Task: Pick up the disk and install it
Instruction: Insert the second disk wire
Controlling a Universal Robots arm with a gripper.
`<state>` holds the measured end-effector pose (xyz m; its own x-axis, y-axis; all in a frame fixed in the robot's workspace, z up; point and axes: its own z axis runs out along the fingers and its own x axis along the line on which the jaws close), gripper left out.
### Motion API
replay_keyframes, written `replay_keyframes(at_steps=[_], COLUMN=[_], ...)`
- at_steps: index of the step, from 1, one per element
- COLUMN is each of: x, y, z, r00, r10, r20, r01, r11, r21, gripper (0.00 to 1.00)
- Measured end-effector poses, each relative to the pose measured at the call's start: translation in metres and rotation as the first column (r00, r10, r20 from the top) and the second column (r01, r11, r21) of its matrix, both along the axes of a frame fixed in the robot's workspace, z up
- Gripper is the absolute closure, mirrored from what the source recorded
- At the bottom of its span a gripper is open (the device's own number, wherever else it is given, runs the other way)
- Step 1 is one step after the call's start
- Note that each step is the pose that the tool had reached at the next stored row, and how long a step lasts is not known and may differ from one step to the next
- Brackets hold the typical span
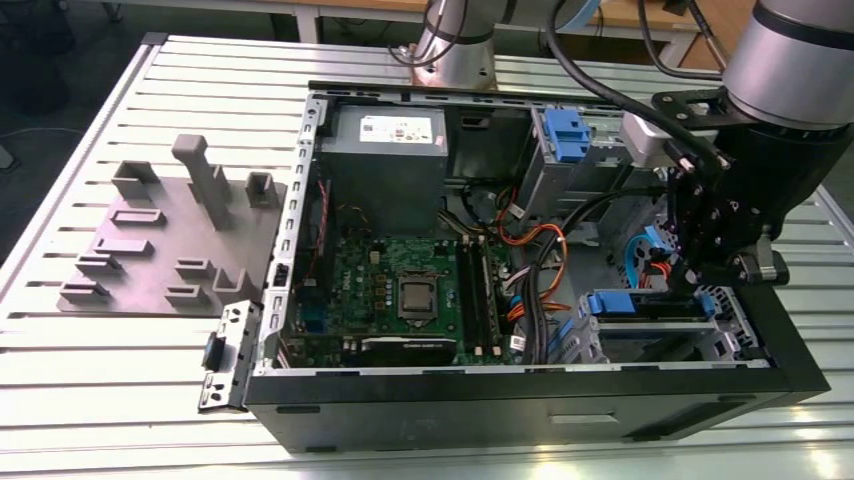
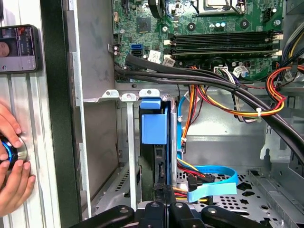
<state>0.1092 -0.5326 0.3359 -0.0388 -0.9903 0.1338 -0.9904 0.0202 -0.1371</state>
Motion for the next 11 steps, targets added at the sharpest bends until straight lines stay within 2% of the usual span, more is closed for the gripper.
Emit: replay_keyframes(at_steps=[3,9,10,11], x=[0.0000,-0.0001,-0.0001,-0.0001], y=[0.0000,0.0001,0.0001,0.0000], z=[0.0041,0.0212,0.0228,0.0232], r00=[1.0000,1.0000,1.0000,1.0000], r10=[0.000,0.000,0.000,0.000], r20=[-0.0008,-0.0010,-0.0019,-0.0067], r01=[0.000,0.000,0.000,0.000], r11=[1.0000,1.0000,1.0000,1.0000], r21=[0.0003,0.0001,0.0005,0.0018], gripper=[0.89,0.89,0.89,0.89])
